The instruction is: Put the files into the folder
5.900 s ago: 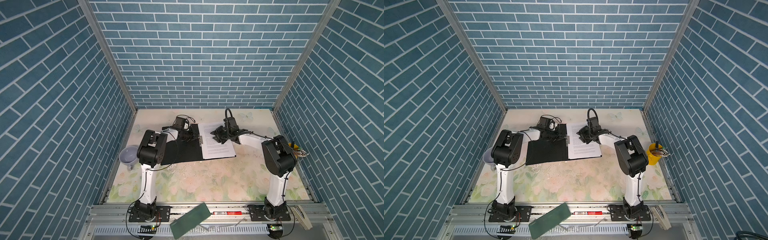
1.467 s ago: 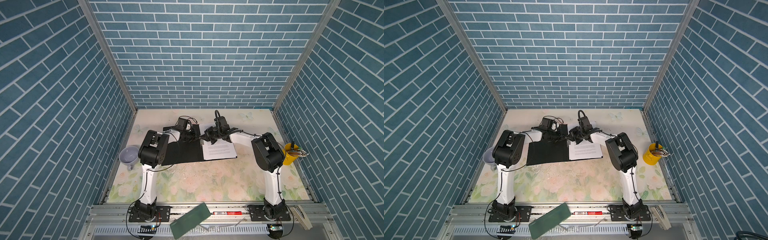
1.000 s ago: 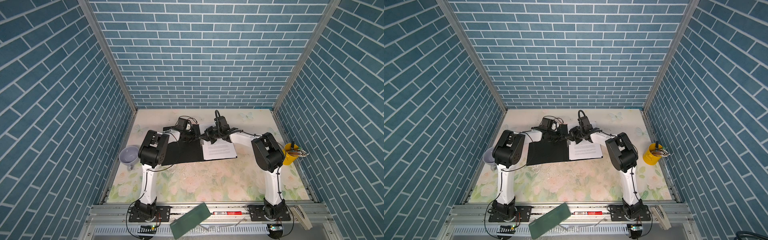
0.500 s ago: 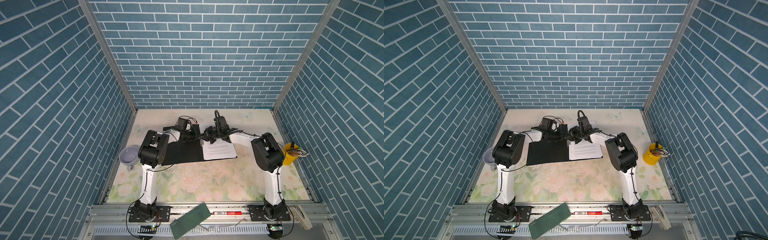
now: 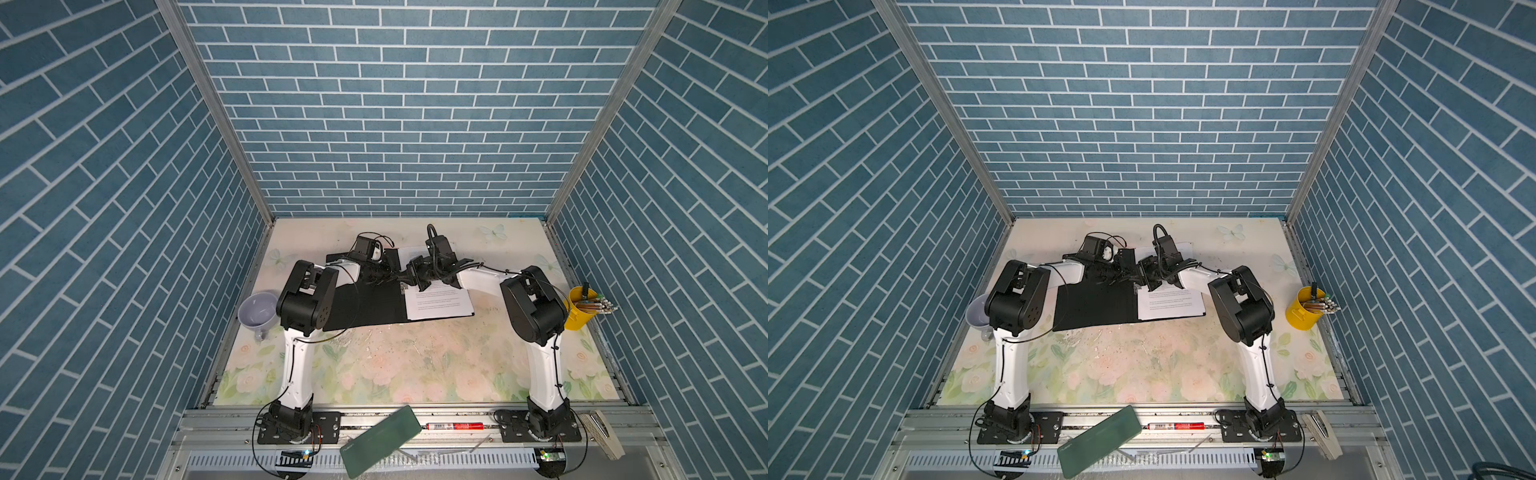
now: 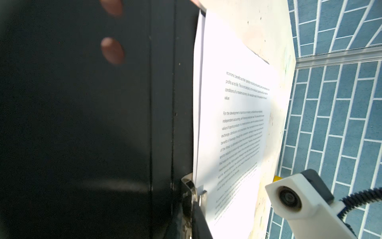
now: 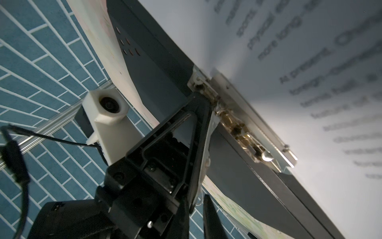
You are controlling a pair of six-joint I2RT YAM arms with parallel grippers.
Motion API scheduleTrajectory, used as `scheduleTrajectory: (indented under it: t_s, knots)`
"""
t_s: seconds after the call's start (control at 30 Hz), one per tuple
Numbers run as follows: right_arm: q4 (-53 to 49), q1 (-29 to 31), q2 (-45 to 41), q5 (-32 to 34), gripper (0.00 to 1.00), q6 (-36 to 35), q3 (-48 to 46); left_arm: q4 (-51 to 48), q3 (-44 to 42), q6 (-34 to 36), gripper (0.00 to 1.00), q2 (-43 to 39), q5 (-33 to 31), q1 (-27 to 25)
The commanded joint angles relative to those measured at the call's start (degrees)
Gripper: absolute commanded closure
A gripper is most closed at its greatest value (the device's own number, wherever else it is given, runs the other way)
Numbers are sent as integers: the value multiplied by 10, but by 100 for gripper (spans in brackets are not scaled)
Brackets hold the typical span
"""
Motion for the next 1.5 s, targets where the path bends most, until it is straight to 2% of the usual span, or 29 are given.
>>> scheduleTrajectory:
  t_s: [0.0,0.53,0.77,1.47]
  knots:
    - [9,3,-5,-6,85,25,-16,-40,-20,4,86,11,-15,-4]
    - [42,-3,-15,4,82,39,-45,-40,-21,4,86,10,-13,-4]
    - [15,-4,-28,10,80,7,-18,-36,-23,3,86,10,-12,-3]
    - [41,-18,-24,20,78,22,-33,-29,-27,-2,86,10,-10,-2]
